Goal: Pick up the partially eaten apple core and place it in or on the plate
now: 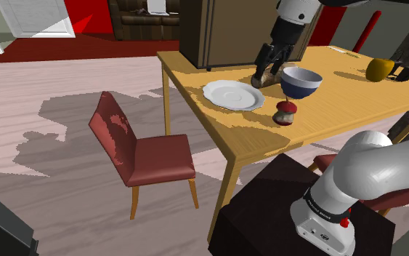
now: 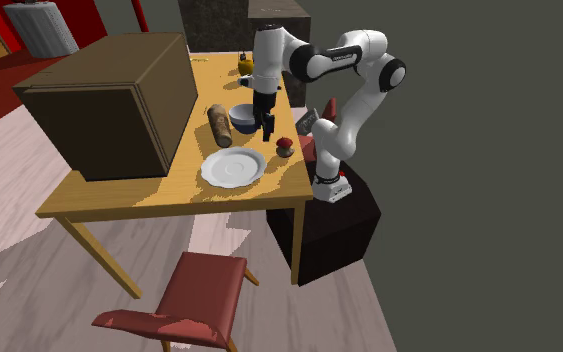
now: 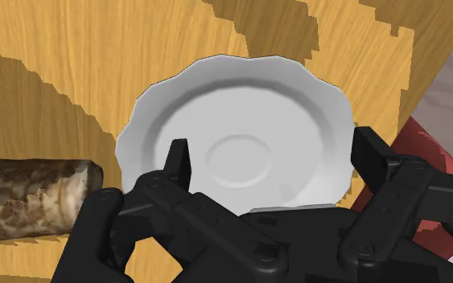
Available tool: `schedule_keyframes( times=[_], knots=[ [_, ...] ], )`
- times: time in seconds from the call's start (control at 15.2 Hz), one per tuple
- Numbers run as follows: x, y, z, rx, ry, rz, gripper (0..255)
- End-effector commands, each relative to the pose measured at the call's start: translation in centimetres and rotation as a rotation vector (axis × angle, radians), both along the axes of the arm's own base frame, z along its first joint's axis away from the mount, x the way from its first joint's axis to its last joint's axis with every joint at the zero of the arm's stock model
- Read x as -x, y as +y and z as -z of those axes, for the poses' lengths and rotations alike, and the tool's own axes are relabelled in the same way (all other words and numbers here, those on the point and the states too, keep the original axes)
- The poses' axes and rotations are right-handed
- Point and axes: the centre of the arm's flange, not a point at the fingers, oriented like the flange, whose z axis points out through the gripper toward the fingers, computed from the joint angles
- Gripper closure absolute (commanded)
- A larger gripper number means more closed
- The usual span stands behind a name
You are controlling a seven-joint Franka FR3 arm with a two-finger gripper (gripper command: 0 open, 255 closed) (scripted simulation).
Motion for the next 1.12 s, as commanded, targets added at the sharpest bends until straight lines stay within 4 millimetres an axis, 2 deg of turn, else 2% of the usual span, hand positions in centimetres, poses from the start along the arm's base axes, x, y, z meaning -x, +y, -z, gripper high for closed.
schedule_keyframes(
  times=[0.0,0.59,0.66,1.06],
  knots=[
    [0.0,0.0,0.0,0.000,0.000,0.000,0],
    [10.1,-1.0,3.2,0.046,0.075,-0.171,0],
    [10.6,-1.1,3.4,0.048,0.079,-0.179,0],
    [10.4,-1.1,6.5,0.048,0.079,-0.179,0]
  ],
)
